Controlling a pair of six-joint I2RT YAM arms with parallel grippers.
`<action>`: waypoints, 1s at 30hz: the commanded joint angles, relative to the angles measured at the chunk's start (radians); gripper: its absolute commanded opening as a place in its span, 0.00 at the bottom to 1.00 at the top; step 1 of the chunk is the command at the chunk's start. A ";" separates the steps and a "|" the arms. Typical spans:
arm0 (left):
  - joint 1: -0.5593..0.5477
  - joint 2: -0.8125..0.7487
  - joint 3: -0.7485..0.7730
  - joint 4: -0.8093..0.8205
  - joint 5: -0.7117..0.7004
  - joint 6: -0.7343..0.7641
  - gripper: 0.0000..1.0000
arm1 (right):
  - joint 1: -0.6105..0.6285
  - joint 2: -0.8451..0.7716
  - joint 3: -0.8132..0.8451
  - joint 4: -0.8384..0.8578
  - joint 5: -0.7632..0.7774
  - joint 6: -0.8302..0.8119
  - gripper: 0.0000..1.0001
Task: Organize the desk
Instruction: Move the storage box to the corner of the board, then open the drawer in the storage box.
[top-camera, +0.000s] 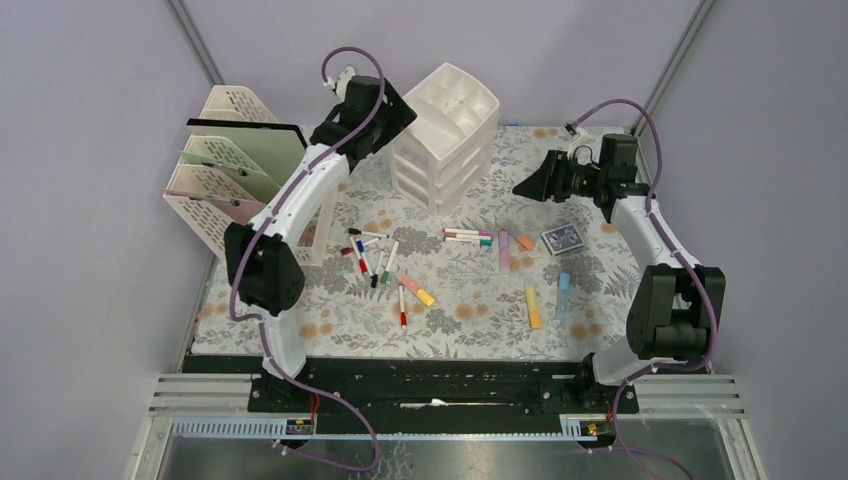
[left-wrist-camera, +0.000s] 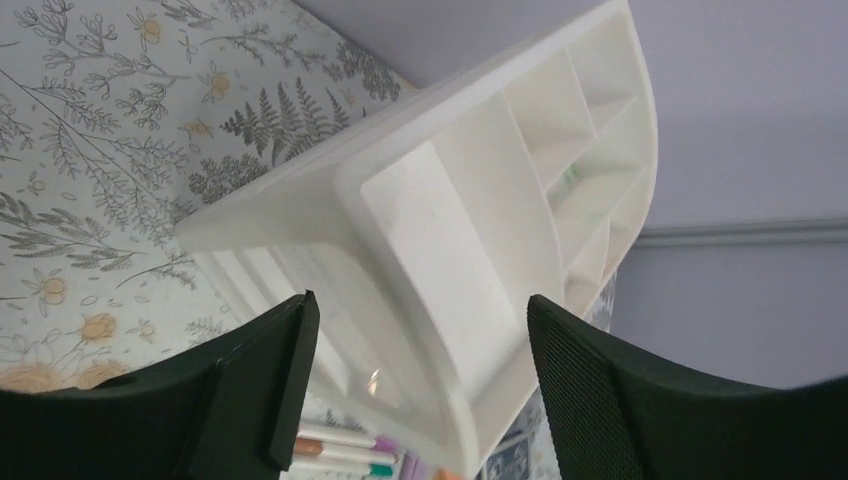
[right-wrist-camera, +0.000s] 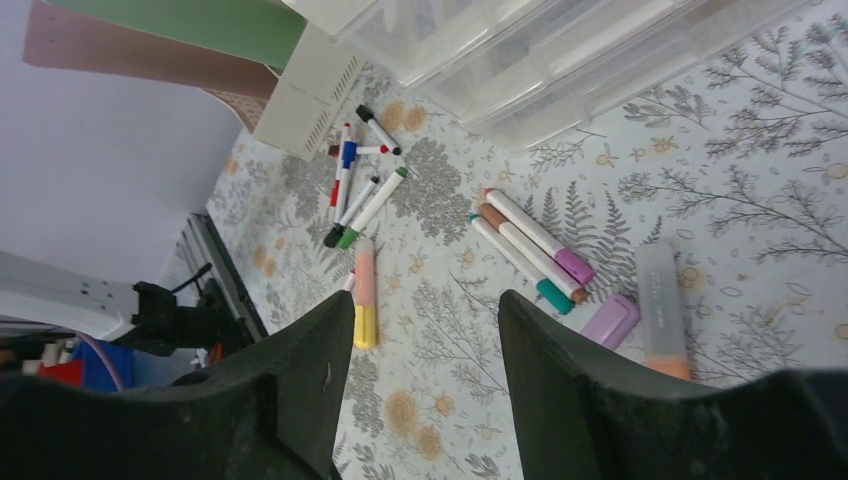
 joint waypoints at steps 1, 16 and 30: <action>0.032 -0.196 -0.120 0.227 0.147 0.196 0.88 | -0.004 -0.006 -0.078 0.336 -0.084 0.279 0.62; 0.083 -0.655 -0.580 0.389 0.292 0.260 0.99 | 0.037 0.354 -0.119 1.367 -0.018 1.079 0.62; 0.081 -0.782 -0.760 0.429 0.328 0.071 0.99 | 0.144 0.564 0.054 1.358 0.110 1.099 0.64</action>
